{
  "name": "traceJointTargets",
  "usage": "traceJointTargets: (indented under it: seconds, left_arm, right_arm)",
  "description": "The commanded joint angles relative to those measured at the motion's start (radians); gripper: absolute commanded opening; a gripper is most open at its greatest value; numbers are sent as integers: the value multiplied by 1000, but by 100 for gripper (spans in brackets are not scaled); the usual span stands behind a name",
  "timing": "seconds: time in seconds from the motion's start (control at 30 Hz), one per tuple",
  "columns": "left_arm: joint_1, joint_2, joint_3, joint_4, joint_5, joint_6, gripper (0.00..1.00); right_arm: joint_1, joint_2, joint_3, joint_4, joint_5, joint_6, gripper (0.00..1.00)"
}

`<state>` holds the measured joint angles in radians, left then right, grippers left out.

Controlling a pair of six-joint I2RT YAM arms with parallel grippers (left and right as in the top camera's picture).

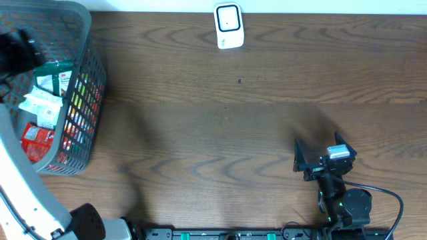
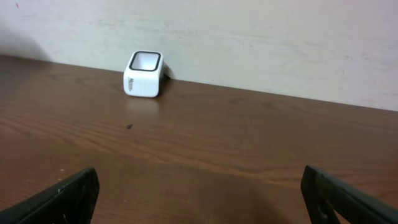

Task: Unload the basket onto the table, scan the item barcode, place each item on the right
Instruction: 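Reach the left gripper into the basket and grasp the green tea box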

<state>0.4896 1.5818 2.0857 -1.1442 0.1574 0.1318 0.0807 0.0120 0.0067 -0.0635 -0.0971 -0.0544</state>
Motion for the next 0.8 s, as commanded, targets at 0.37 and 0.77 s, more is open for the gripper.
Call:
traceJointTargets:
  seconds: [0.37,0.77]
  left_arm:
    - [53,218,12,24,34,19,85]
    - [53,415,12,39,79,126,91]
  right_arm:
    - [-4,-5,-1,-4,6,13,99]
    - [-4,-5,-1,-4,6,13,99]
